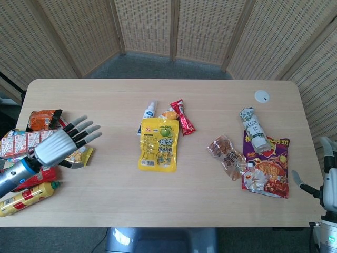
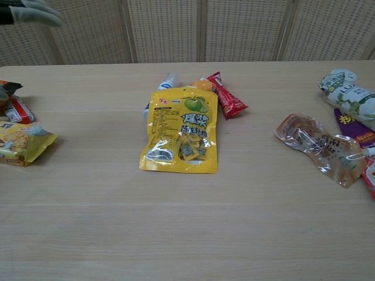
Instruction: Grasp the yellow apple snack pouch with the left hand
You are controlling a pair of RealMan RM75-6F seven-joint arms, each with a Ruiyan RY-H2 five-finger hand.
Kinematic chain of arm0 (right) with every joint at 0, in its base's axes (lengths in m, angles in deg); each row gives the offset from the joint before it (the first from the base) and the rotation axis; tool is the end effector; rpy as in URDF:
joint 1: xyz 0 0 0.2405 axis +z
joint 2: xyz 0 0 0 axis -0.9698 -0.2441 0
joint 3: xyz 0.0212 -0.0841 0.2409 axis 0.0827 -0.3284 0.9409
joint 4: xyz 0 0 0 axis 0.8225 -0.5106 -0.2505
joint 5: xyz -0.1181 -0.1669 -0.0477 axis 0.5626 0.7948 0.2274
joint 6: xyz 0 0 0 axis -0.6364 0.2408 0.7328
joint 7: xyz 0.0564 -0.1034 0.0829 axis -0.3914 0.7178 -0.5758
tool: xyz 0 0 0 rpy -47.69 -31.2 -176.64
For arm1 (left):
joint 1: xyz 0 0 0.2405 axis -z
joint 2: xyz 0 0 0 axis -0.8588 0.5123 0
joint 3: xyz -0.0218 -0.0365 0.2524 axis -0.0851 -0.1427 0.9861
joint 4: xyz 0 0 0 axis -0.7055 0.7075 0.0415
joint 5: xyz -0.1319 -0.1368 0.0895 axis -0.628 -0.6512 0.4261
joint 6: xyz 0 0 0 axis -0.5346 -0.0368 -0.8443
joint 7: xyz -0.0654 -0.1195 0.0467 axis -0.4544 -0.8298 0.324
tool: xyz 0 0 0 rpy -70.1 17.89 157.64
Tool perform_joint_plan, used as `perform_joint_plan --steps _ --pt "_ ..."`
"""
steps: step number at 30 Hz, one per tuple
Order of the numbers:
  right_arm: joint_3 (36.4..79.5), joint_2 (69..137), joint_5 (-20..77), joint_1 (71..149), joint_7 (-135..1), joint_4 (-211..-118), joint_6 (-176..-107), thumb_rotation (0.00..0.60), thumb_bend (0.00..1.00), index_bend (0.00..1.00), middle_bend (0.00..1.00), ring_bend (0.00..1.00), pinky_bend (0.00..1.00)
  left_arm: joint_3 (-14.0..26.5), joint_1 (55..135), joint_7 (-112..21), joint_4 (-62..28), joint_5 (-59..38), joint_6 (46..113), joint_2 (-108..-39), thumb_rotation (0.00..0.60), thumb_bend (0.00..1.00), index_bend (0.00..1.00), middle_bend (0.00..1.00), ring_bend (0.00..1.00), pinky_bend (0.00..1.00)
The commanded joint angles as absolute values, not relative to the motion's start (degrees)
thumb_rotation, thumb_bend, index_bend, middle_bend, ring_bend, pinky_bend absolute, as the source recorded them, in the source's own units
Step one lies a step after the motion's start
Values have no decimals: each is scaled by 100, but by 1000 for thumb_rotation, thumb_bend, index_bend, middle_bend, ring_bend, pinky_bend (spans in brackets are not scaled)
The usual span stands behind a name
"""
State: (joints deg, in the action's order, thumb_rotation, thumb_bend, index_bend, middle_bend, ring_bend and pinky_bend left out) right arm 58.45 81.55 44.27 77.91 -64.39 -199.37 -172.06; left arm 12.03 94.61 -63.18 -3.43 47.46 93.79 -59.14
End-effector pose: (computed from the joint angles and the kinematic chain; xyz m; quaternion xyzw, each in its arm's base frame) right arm -0.2646 -0.1842 0.1966 0.4424 -0.4096 0.4986 0.6228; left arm -0.2358 0.3314 0.1383 -0.8534 -0.0685 -0.3920 0.3368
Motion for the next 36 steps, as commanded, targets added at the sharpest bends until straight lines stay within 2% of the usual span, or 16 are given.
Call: perform_joint_plan --steps 1,11,18,36 --pt "5873 8140 4372 7777 -6497 -19919 -17177 600 237 0 0 0 0 1389 10177 -6673 601 5111 9383 -6635 403 0 0 0 0 0" --pt "5945 8074 4220 7733 -6742 -19904 -17074 600 237 0 0 0 0 1820 11488 -6684 1766 5479 8905 -7485 409 0 0 0 0 0" --pt "5983 7987 4140 7683 -7010 -19902 -16999 600 237 0 0 0 0 2302 12134 -6861 2464 5601 8486 -7982 408 0 0 0 0 0" --pt "6033 7795 3902 7609 -7536 -19835 -16728 600 238 17 0 0 0 3157 12839 -7411 3885 5369 7768 -9281 408 0 0 0 0 0"
